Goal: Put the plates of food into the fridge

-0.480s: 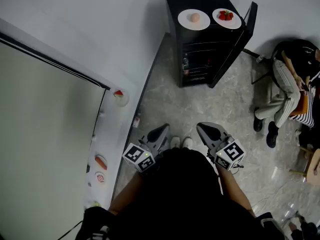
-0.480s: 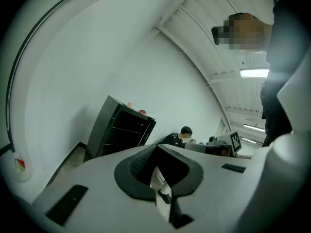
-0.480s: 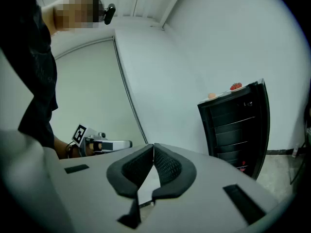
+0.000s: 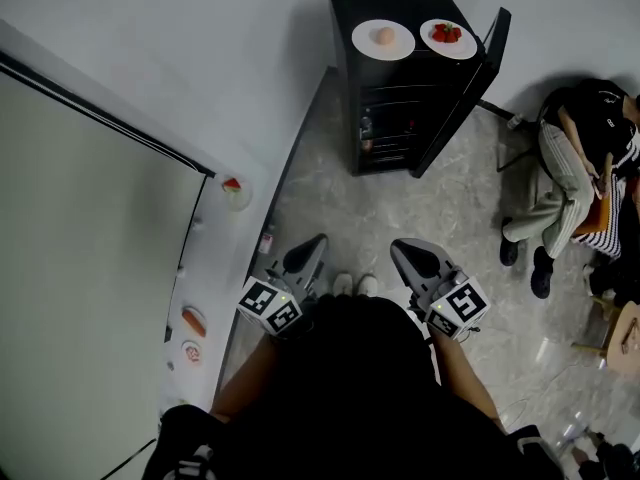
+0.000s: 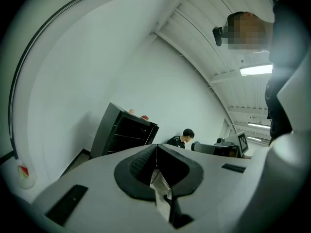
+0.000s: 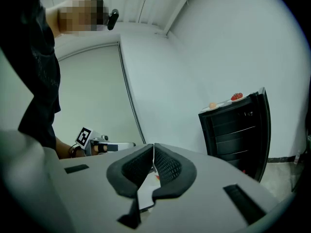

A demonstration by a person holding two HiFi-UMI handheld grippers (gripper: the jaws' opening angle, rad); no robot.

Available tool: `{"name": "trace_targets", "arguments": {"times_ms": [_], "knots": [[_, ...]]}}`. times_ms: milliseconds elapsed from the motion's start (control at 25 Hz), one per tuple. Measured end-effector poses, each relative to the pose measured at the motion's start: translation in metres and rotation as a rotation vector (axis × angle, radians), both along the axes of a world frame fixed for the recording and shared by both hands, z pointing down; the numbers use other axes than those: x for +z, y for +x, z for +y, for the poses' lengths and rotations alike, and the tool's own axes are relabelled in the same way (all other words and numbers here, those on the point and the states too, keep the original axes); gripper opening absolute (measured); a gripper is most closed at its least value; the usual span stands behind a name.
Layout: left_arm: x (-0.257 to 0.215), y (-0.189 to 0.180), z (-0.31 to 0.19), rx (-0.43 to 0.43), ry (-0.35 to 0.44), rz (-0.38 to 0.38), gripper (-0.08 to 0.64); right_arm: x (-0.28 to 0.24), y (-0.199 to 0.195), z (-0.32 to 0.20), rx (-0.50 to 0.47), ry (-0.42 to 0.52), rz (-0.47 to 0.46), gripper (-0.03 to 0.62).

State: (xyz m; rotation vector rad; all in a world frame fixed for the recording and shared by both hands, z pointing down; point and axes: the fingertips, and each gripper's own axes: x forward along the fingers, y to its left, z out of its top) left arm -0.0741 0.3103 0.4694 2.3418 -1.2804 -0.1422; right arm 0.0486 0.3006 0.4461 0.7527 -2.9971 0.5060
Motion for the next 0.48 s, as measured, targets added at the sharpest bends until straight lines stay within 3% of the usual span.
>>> {"name": "trace_targets", "arguments": {"times_ms": [160, 480], "knots": [[-0.001, 0.009, -0.002, 0.002, 0.012, -0.019, 0.023, -0.003, 0.014, 0.003, 0.007, 0.002, -0.062, 0.026], [0.002, 0.020, 0.000, -0.027, 0.021, -0.016, 0.023, 0.013, 0.033, 0.006, -0.032, -0.042, -0.072, 0.026]]}}
